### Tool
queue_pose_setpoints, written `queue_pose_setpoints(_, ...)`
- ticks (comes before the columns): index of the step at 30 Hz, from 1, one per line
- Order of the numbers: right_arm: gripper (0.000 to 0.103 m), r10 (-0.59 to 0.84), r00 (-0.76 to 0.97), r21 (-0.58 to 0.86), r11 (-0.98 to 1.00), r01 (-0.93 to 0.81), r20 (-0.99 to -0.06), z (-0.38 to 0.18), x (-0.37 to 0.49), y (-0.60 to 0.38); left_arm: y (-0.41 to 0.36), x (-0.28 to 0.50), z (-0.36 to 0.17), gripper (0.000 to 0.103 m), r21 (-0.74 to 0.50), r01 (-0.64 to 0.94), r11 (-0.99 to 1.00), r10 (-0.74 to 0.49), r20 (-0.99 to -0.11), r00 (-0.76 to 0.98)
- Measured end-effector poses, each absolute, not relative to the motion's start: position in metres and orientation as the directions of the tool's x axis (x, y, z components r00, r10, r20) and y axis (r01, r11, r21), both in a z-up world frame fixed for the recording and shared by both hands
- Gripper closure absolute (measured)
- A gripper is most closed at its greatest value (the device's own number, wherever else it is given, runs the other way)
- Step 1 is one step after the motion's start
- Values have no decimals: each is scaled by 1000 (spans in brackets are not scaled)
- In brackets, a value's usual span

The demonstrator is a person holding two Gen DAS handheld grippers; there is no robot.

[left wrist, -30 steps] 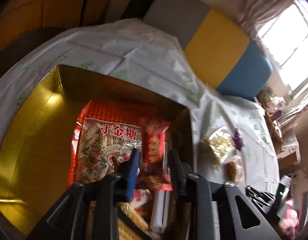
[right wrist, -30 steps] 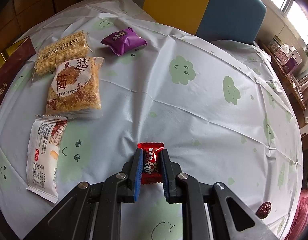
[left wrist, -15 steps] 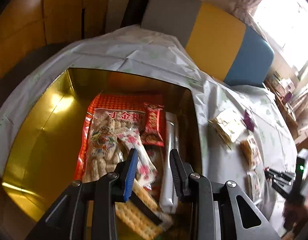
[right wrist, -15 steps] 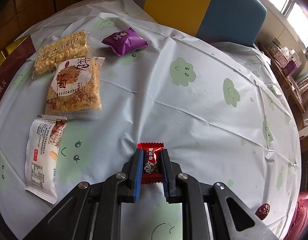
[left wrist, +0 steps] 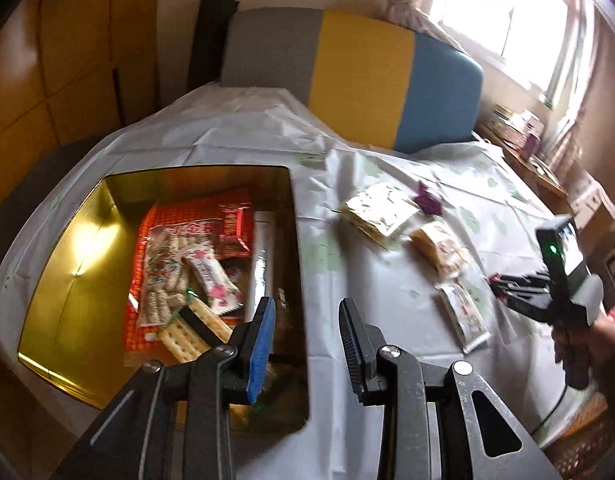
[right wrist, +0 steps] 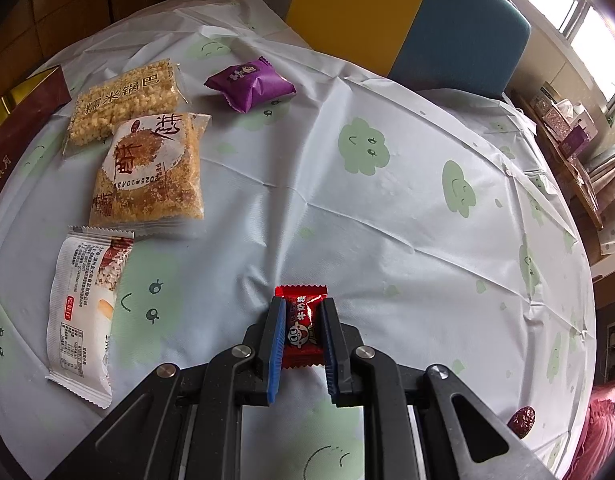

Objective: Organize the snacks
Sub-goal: 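Withdraw the left tool from the gold tray, then carry the small red candy into the gold tray and open the right tool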

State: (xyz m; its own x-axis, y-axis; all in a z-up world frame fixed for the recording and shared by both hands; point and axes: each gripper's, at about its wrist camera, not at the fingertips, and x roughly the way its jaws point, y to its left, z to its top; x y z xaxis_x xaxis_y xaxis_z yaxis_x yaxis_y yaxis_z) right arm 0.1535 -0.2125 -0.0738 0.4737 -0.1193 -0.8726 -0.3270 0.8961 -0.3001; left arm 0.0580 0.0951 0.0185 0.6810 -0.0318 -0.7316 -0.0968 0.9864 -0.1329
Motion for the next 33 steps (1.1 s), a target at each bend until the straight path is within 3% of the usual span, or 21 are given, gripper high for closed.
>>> queue_pose_setpoints(16, 86, -116, 476, -300, 894, -332, -871, -73, 153, -214, 29, 36, -6, 69, -74, 123, 990, -138, -733, 667)
queue_pose_setpoints(27, 87, -123, 447, -282, 908, -311, -886, -71, 163, -216, 0, 35, -56, 69, -59, 210, 976, -173, -794, 583)
queue_pose_setpoints(33, 88, -75, 412, -191, 950, -248, -908, -60, 172, -222, -1, 29, -67, 69, -50, 228, 972, -180, -783, 595)
